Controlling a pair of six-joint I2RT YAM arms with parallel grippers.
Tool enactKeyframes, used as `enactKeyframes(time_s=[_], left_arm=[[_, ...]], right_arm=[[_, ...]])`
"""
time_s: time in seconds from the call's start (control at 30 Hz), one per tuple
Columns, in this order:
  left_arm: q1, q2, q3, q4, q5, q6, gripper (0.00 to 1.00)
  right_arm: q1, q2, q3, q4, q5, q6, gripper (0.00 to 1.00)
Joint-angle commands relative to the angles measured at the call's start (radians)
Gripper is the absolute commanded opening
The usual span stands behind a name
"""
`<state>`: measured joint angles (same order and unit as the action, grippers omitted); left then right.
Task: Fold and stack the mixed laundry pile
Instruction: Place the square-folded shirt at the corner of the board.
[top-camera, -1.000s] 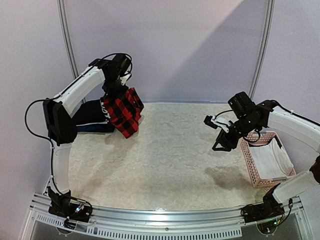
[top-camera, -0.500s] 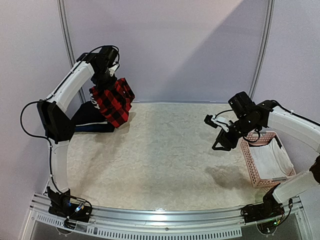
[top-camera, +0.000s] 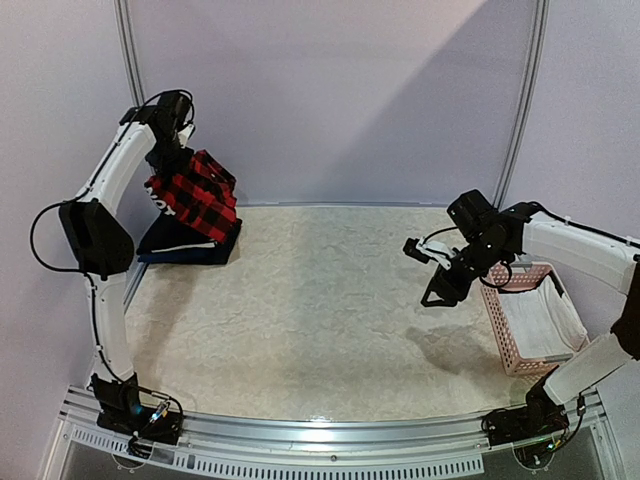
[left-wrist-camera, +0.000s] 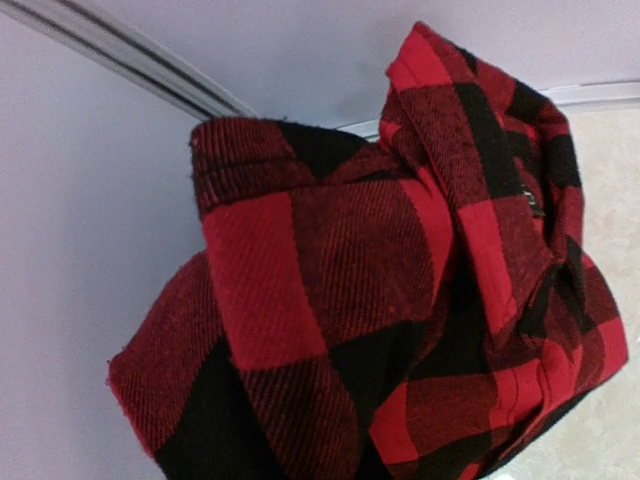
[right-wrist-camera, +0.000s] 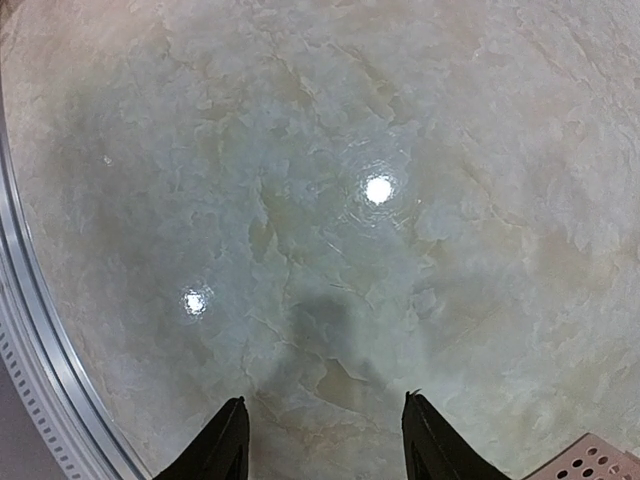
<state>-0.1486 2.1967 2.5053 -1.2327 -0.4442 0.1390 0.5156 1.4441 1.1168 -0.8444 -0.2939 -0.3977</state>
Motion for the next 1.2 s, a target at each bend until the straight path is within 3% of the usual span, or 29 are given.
enactKeyframes(time_s=[0.0,0.23,0.43,0.53,0.6,0.77,0.9,1.0,1.03,1.1,1.17], left_arm=[[0.112,0.102,0.044,0.043,-0.027,0.032,0.0],[0.17,0.257,0.054,0.157,-0.073,0.088,0.0],[0.165,0.336,0.042,0.236,-0.227,0.122,0.01],[0.156,0.314,0.023,0.233,-0.246,0.088,0.36],[0.152,0.272,0.018,0.225,-0.245,0.063,0.48],[0.045,0.077,-0.007,0.219,-0.214,0.014,0.62],[-0.08,-0.171,-0.164,0.314,-0.197,0.02,0.8],[-0.191,-0.332,-0.352,0.417,-0.172,0.021,0.98],[-0.225,-0.375,-0.416,0.442,-0.15,0.003,0.99],[-0.275,-0.462,-0.561,0.482,-0.064,-0.077,0.99],[-0.291,-0.527,-0.694,0.509,0.06,-0.24,1.0]], right_arm=[[-0.006,0.028,0.005,-0.002,-0.009,0.008,0.52],[-0.006,0.066,0.01,-0.004,-0.014,0.007,0.52],[-0.006,0.11,0.043,-0.019,-0.022,0.005,0.52],[-0.006,0.109,0.055,-0.02,-0.008,0.006,0.53],[-0.008,0.102,0.071,-0.026,0.006,0.005,0.54],[-0.045,0.043,0.104,-0.023,0.05,0.009,0.56],[-0.122,-0.026,0.11,0.037,0.088,0.041,0.61],[-0.216,-0.078,0.109,0.1,0.108,0.107,0.71],[-0.234,-0.089,0.104,0.119,0.118,0.127,0.74],[-0.299,-0.106,0.098,0.143,0.14,0.171,0.97],[-0.348,-0.117,0.1,0.136,0.144,0.206,0.99]])
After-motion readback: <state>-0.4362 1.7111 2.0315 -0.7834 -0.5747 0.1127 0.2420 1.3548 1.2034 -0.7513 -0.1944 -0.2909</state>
